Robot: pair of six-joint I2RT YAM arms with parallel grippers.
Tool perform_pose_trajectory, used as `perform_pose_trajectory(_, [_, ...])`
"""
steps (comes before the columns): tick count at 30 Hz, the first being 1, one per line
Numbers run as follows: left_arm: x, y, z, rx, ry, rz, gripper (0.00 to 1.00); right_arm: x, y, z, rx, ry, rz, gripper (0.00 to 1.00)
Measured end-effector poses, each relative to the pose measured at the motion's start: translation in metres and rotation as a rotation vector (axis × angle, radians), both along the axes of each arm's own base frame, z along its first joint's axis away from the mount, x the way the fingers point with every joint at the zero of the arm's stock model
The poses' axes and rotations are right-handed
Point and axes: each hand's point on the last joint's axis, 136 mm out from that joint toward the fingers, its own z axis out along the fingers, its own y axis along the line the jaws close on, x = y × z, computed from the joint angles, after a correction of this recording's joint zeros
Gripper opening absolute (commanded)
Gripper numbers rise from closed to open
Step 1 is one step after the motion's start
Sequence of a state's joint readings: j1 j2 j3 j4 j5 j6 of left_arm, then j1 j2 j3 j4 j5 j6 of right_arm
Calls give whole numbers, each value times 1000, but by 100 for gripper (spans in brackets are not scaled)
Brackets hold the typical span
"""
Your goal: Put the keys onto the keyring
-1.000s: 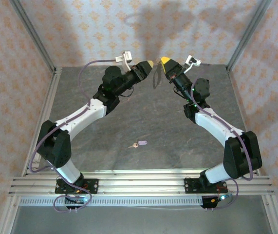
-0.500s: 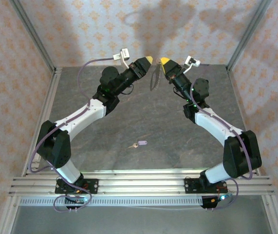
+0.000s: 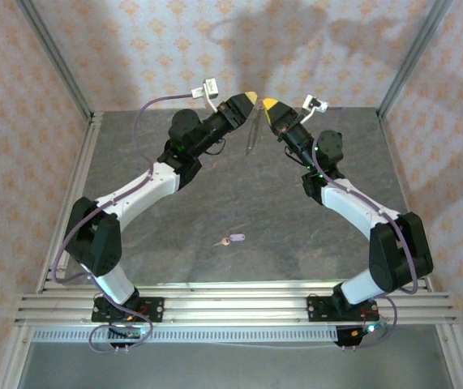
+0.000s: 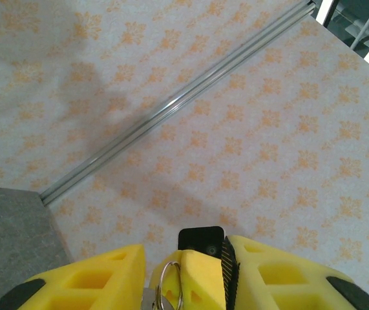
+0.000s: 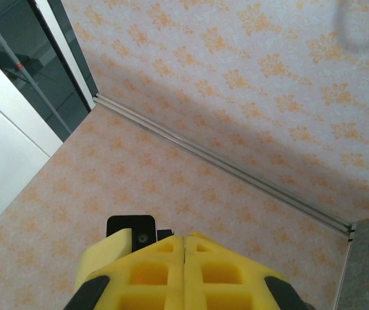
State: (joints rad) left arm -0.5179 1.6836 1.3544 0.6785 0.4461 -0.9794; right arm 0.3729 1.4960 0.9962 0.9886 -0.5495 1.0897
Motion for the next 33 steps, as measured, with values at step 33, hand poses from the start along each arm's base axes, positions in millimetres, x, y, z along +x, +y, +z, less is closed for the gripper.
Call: perform_pose_trajectory(33, [-6,-8,-18,11,26,-31,24,1,0,-1,-1,3,0,0])
